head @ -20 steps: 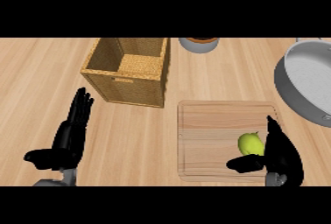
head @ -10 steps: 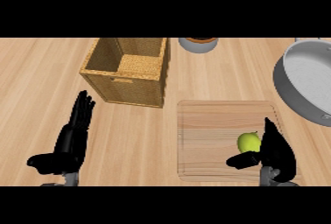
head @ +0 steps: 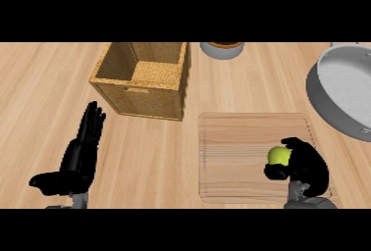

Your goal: Pick the pear from the cutting board and place it in the pot

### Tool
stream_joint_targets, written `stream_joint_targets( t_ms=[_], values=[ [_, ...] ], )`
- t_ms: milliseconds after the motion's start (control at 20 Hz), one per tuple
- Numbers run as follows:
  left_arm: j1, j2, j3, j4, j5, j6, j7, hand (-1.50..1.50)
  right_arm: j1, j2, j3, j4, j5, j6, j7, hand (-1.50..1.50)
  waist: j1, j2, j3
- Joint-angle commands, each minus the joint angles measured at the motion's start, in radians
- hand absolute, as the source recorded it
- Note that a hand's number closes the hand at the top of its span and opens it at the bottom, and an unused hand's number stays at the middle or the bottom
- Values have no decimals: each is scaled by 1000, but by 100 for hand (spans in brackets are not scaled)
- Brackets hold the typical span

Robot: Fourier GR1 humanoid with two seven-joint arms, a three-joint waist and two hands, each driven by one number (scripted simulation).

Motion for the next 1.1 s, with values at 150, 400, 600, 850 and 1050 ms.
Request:
stream_joint_targets(
  t_ms=[150, 400, 600, 850, 1050],
  values=[
    [-56, -50, 36, 134, -24, -13, -66, 0, 40, -31, -4, 97, 97, -135, -96, 150, -4, 1, 0],
    [41, -4, 47, -46, -24, -64, 35, 0, -14, -25, -25, 93, 108, -110, -86, 150, 1, 0, 0],
    [-10, -31, 65, 29, -29, -62, -6, 0, 15, 0, 76, -46, 262, -71, 36, 150, -4, -1, 0],
    [-51, -55, 26, -1, -33, -52, -9, 0, -348, -154, -382, 260, 191, -83, 144, 150, 69, 53, 3],
    [-74, -50, 9, -4, -39, -68, 1, 0, -437, -276, -498, 359, 254, -83, 168, 150, 100, 76, 2]
  ],
)
